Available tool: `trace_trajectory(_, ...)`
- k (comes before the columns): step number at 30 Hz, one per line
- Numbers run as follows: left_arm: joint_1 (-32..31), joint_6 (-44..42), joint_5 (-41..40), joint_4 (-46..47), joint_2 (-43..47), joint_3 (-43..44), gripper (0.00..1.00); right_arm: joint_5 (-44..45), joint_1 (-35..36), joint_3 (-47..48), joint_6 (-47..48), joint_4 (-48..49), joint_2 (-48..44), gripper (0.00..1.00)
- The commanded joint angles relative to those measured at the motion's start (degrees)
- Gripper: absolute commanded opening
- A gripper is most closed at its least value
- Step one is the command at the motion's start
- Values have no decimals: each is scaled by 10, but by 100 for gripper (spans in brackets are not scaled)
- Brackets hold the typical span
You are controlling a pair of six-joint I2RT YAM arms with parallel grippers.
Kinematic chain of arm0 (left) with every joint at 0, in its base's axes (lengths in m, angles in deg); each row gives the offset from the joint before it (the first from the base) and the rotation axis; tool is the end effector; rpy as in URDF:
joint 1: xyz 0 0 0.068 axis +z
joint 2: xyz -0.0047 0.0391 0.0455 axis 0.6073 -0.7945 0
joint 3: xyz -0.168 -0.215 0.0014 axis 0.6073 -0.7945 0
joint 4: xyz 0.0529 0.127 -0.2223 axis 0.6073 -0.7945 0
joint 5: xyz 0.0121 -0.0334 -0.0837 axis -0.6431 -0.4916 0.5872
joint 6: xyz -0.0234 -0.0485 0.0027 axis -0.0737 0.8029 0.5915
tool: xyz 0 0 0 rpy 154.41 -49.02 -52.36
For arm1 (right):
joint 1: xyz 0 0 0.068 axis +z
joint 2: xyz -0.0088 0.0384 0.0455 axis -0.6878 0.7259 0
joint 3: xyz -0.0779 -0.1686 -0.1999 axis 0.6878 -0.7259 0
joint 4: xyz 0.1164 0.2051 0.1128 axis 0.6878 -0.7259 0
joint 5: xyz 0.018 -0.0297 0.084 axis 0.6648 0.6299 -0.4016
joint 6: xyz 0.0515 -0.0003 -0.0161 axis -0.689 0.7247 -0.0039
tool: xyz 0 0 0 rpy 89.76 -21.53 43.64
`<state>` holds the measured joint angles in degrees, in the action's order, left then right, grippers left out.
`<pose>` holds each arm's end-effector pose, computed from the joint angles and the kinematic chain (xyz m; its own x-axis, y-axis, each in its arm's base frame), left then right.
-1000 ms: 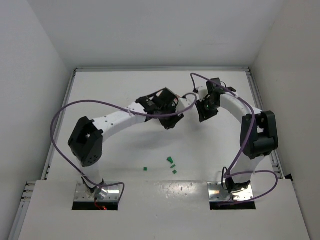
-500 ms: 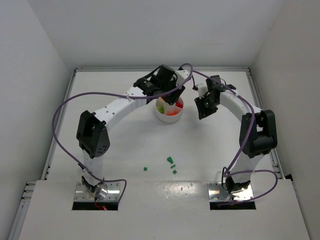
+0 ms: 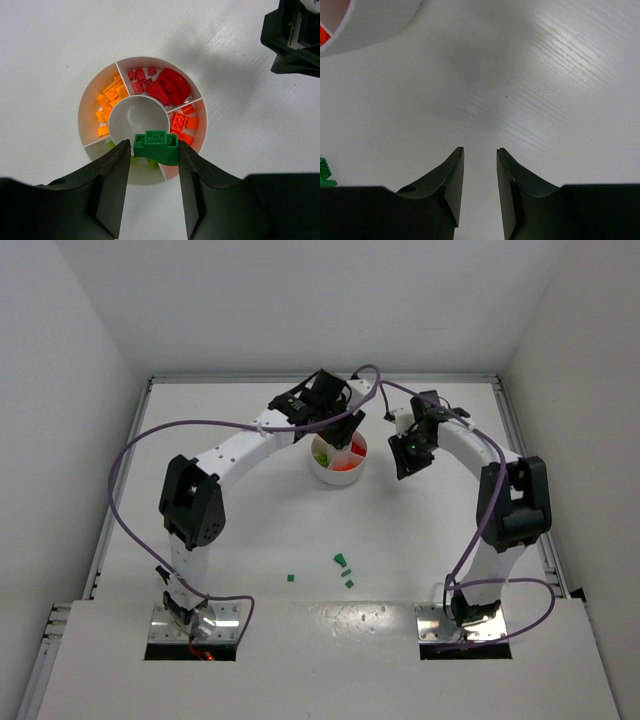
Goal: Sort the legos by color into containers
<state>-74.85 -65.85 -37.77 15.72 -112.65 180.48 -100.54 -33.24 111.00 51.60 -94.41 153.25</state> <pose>0.3589 -0.2791 0.3093 -0.5118 0.4363 -0.7401 0.6780 0.7342 -0.0361 0.3566 0.0711 0.1989 -0.8947 -0.2724 -0.3540 -0.3379 0.9311 0.1376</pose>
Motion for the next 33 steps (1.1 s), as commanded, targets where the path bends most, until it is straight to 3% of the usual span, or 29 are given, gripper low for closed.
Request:
trace_trajectory(1, 6, 10, -11, 7, -8, 20, 48, -11, -3, 29, -2, 3, 5, 33)
trace_trajectory(14, 17, 10, -41, 7, -43, 55, 48, -16, -3, 29, -2, -2, 5, 33)
trace_trajectory(18, 22, 10, -47, 0, -48, 61, 65, -16, -3, 29, -2, -2, 10, 33)
trace_trajectory(23, 22, 10, -52, 0, -54, 61, 68, -22, -3, 29, 4, -2, 10, 32)
trace_trajectory(28, 54, 50, -20, 19, -5, 54, 68, -153, 8, 10, 48, -30, -24, 30)
trace_trajectory(29, 62, 61, -20, 32, 7, 54, 68, -202, 8, -13, 58, -37, -38, 33)
trace_trajectory(33, 113, 104, -27, 32, 42, 36, 77, -260, 66, -69, 65, -25, -109, 37)
